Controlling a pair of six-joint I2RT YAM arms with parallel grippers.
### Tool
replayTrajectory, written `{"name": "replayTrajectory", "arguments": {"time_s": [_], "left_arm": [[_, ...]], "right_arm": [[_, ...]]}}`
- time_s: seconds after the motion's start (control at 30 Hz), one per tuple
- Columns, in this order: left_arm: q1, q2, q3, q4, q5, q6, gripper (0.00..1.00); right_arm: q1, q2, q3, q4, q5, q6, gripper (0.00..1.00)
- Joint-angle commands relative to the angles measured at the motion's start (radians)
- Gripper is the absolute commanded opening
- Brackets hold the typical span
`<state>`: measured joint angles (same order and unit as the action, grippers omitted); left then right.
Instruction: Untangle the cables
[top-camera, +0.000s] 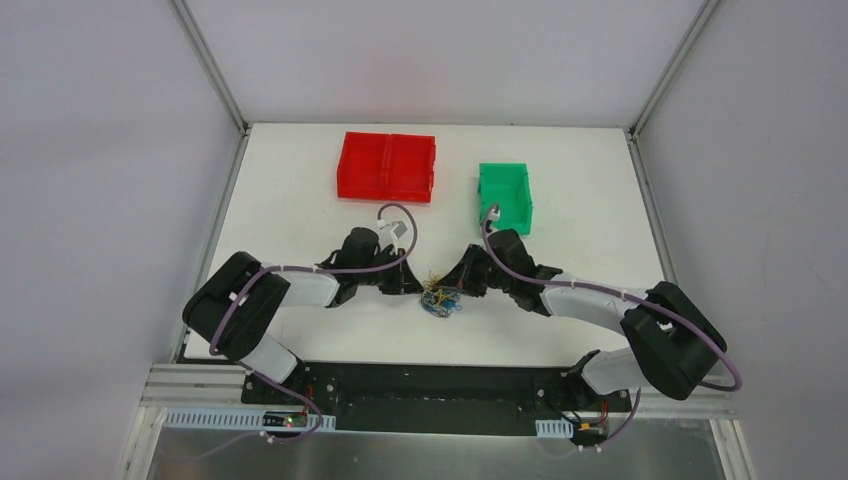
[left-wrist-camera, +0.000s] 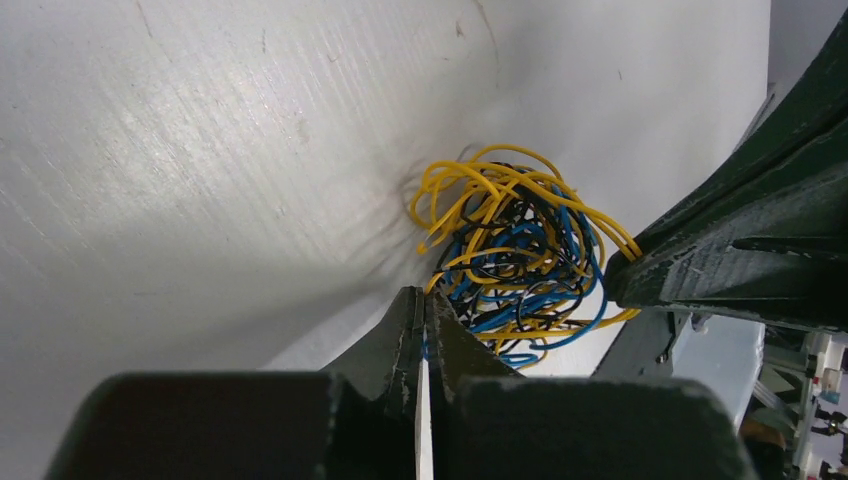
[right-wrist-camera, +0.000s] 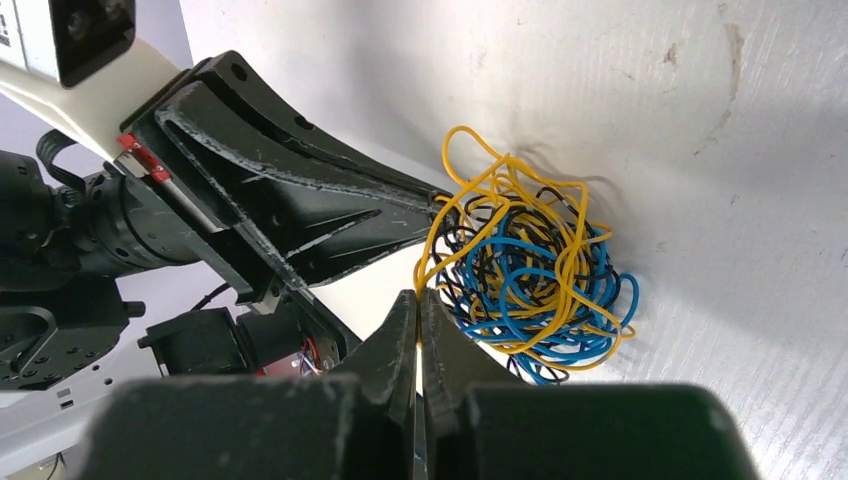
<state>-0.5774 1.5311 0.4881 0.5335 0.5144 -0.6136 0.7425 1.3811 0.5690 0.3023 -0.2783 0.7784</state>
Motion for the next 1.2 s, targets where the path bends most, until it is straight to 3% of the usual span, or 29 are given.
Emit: {"name": "replayTrajectory", "arguments": {"time_s": [0.0,0.23,0.3,0.37,0.53,0.77,0.9,1.07,1.17], "left_arm": [[-0.01,0.003,0.012,0.076,0.029,0.018,0.0],[0.007,-0.224,-0.001,-0.272,-0.22,0.176,0.0],[0.015,-0.299,-0.011,-0.352,-0.305,0.188,0.0],[0.027,-0.367,-0.024,-0.428,-0.397,0.171,0.0],[0.059,-0.494,-0.075,-0.478,-0.464,0.099,0.0],[0.103,-0.608,-0.013,-0.665,-0.58,0.056,0.0],[0.199,-0.656,0.03,-0.779,-0.616,0.003,0.0],[0.357,-0.698,0.033,-0.859,-0.608,-0.085,0.0],[0.416,-0.721,0.038,-0.921,-0.696,-0.156,0.0]], "right_arm": [[0.006,-0.002,0.048,-0.005,0.025,0.023,0.0],[-0.001,-0.103,0.068,-0.348,0.329,-0.027,0.0],[-0.009,-0.142,0.068,-0.425,0.389,-0.044,0.07],[-0.019,-0.18,0.063,-0.486,0.431,-0.063,0.08],[-0.062,-0.301,0.065,-0.662,0.527,-0.1,0.0],[-0.101,-0.487,0.059,-0.832,0.692,-0.122,0.0],[-0.149,-0.55,0.078,-0.968,0.842,-0.057,0.0],[-0.278,-0.592,0.09,-1.051,0.889,0.011,0.0],[-0.347,-0.58,0.104,-1.109,0.933,0.051,0.0]]}}
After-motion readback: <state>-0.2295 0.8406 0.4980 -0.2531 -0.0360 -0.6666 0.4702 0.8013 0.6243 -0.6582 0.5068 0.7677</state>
